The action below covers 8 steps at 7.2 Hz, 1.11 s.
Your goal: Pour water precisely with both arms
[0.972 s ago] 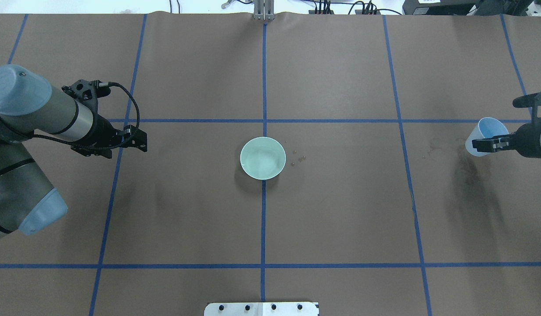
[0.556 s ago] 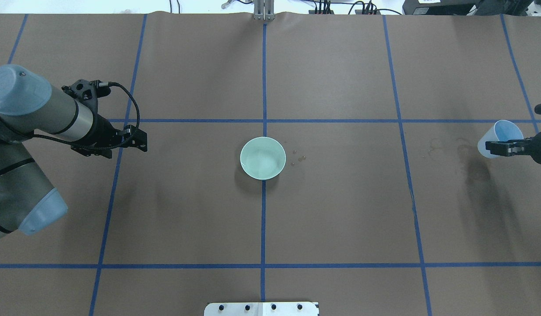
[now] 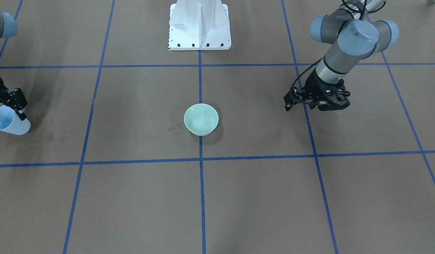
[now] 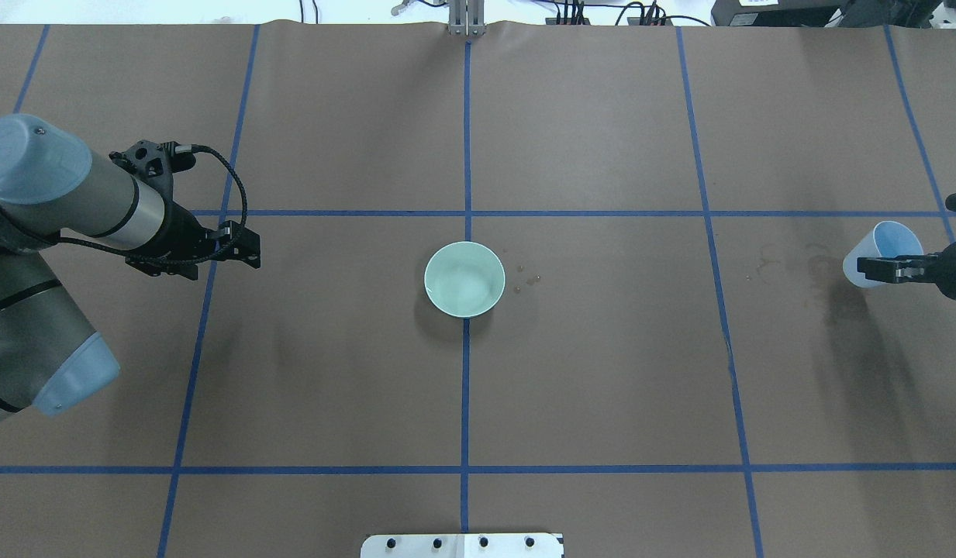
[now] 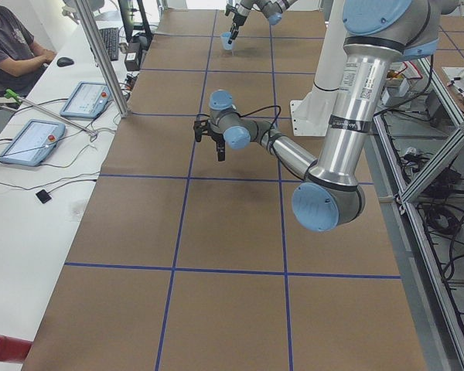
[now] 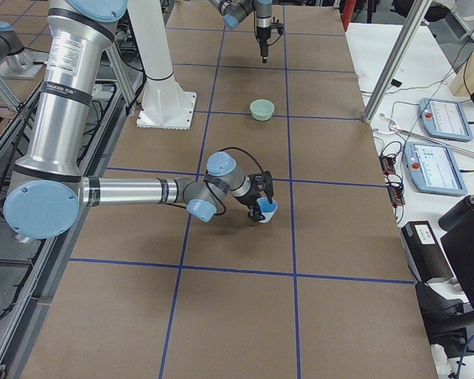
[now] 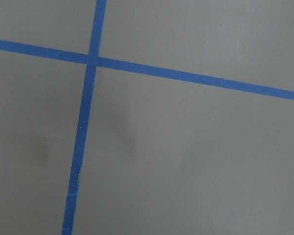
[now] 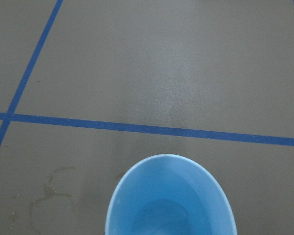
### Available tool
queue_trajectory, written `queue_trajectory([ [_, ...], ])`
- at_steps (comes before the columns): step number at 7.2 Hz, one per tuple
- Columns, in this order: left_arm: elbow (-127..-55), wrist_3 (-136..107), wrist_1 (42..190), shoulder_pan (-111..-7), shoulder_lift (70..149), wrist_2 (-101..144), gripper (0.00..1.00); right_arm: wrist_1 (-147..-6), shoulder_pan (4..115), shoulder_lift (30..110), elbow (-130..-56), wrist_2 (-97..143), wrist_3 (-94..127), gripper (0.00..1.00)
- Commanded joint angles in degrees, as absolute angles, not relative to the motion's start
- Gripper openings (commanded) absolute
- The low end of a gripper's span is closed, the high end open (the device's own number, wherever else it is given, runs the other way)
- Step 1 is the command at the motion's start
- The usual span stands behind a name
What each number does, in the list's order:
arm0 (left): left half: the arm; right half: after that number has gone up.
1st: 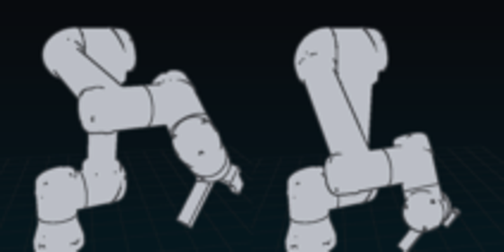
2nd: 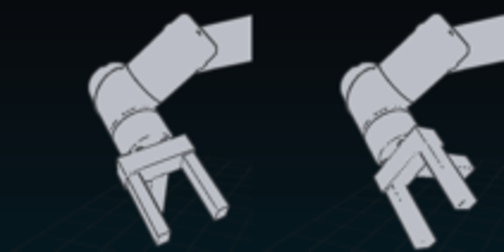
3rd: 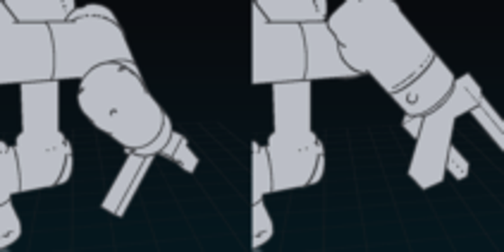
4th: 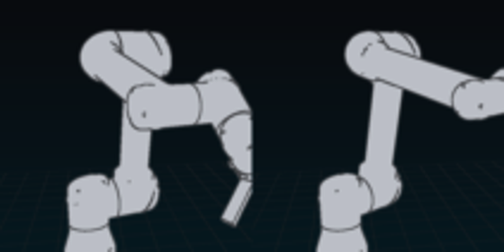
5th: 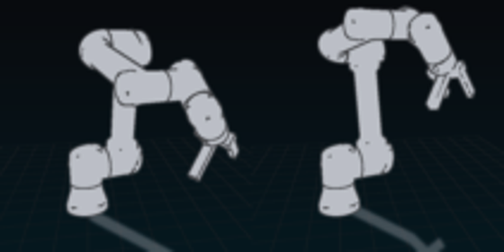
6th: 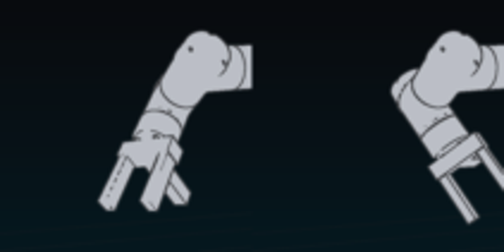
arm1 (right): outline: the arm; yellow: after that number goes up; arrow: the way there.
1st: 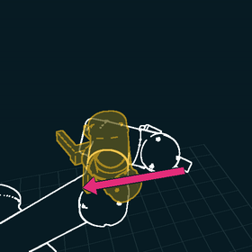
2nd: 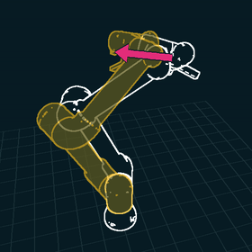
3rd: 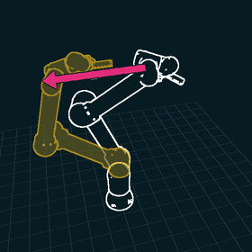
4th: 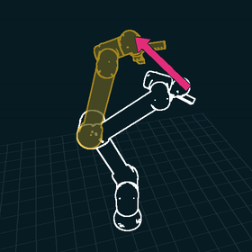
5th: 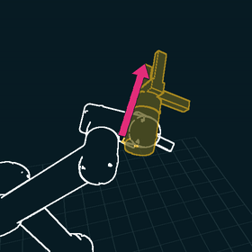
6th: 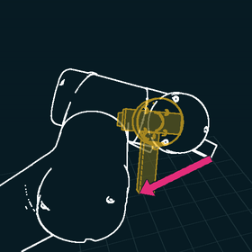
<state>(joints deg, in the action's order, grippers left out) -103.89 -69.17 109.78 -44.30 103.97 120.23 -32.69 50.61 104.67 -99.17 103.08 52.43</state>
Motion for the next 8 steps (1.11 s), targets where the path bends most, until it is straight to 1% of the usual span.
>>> queue_trajectory([
  [1,-103.9,-69.2,109.8,-44.3,104.0,120.2,0.99,-32.7,49.3,105.6,-99.1,102.1,52.6,0.11],
  [3,-103.9,-69.2,109.8,-44.3,104.0,120.2,0.99,-32.7,47.9,106.3,-99.1,101.0,52.6,0.23],
  [5,-103.9,-69.2,109.8,-44.3,104.0,120.2,0.99,-32.7,47.5,106.3,-99.1,101.0,52.7,0.42],
  [6,-103.9,-69.2,109.8,-44.4,104.0,120.2,0.99,-32.7,47.5,106.3,-99.1,101.0,53.9,0.65],
  [7,-104.0,-69.2,109.8,-44.4,104.0,120.2,0.99,-32.7,47.2,106.3,-99.1,101.0,53.9,0.83],
  [8,-104.0,-69.2,109.8,-44.4,104.0,120.2,0.99,-32.7,46.9,106.3,-99.1,101.0,53.9,0.91],
])
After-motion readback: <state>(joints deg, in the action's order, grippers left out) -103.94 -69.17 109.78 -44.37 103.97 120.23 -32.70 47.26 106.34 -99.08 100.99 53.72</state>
